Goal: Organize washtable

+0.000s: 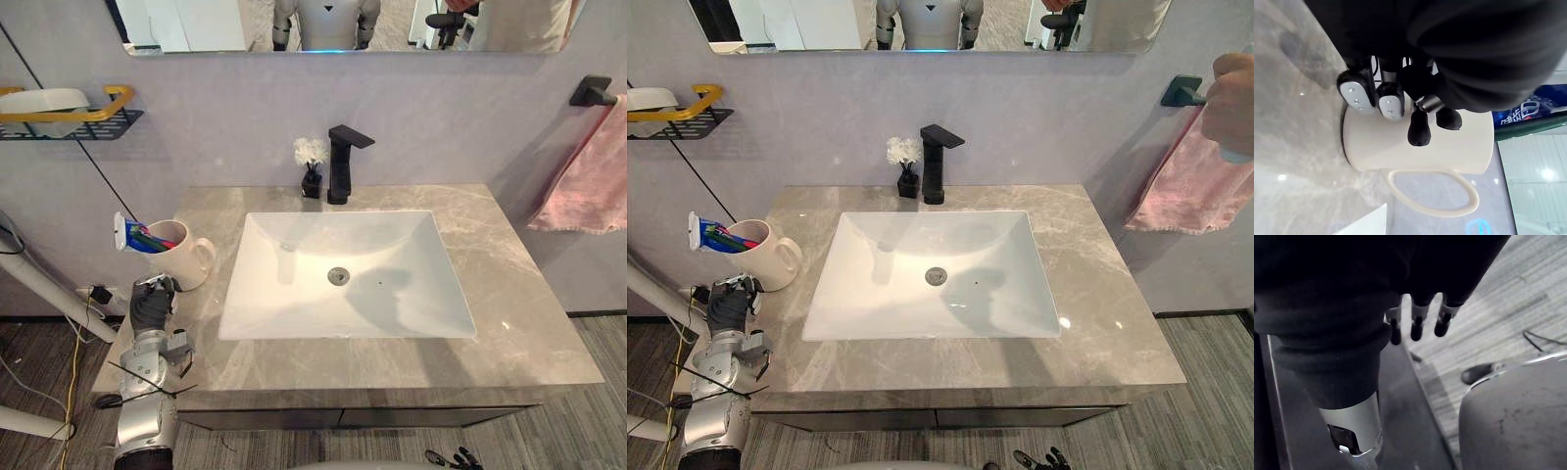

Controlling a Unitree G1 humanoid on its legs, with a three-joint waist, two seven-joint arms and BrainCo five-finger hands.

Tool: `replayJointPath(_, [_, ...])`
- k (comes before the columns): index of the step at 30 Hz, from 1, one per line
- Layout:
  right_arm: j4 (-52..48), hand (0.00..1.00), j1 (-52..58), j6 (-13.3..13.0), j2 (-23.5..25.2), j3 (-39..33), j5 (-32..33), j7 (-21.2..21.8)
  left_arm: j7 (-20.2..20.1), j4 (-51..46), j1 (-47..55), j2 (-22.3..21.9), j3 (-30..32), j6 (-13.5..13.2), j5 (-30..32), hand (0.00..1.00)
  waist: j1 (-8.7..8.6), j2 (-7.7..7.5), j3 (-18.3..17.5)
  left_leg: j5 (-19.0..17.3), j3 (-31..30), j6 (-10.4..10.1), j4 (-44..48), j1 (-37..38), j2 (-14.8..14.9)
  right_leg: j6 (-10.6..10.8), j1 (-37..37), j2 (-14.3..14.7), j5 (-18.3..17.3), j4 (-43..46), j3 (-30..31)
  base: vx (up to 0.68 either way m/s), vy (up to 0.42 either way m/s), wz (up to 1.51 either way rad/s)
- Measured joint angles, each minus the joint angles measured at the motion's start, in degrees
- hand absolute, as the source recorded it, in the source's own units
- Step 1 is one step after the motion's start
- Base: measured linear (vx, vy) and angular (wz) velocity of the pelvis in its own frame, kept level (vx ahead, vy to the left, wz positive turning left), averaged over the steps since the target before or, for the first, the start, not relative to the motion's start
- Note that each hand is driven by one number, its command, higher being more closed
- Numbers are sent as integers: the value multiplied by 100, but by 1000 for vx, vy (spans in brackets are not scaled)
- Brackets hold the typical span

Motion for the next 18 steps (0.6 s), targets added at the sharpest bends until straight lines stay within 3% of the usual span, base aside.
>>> replayJointPath(18, [1,0,0,-3,-4,-150,0,-2,10,449,-442,272,-70,38,71,100,-20,-6,67,-2,50,1,72,-164,2,-8,-201,-6,14,74,57,-2,-2,-1])
